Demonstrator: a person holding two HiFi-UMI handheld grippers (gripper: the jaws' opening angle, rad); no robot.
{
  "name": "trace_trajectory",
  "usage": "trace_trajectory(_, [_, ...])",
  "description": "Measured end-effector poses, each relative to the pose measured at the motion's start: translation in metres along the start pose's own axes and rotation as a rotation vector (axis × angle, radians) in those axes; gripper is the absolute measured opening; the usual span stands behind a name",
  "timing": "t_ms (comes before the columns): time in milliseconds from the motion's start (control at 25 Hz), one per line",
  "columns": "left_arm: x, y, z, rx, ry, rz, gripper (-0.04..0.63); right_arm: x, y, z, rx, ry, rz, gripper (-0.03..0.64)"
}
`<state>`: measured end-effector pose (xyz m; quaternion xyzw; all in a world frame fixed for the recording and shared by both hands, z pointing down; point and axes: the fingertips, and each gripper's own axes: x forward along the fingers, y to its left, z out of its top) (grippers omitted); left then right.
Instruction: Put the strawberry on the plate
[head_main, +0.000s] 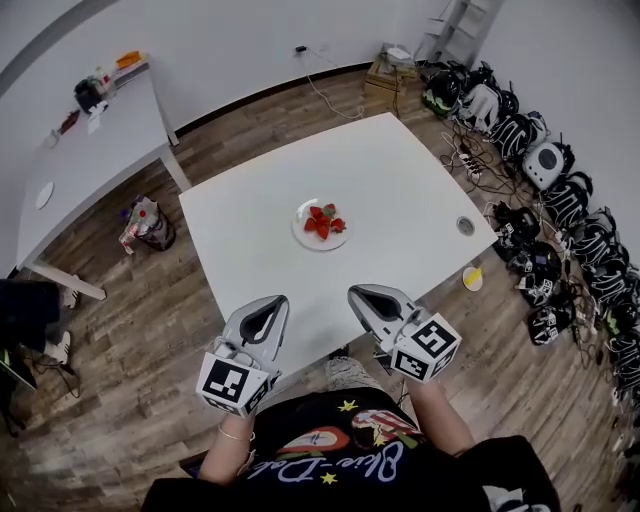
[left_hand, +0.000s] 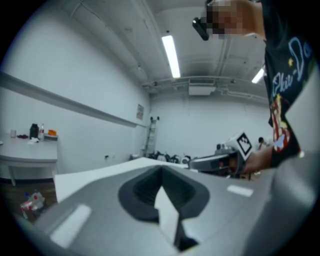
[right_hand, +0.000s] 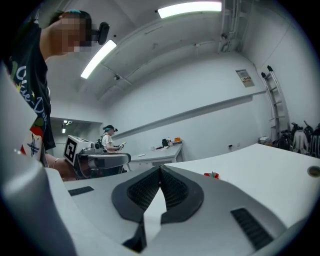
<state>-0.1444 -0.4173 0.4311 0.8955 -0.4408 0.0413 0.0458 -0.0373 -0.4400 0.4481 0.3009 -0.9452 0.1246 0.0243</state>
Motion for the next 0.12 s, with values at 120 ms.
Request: trace_trajectory(120, [-0.0025,-0.0028,-0.0025,0.007,-0.002,-0.002,0.000,-0.0054,0.0099,0.0074,-0.035,-0.017,0.002,0.017])
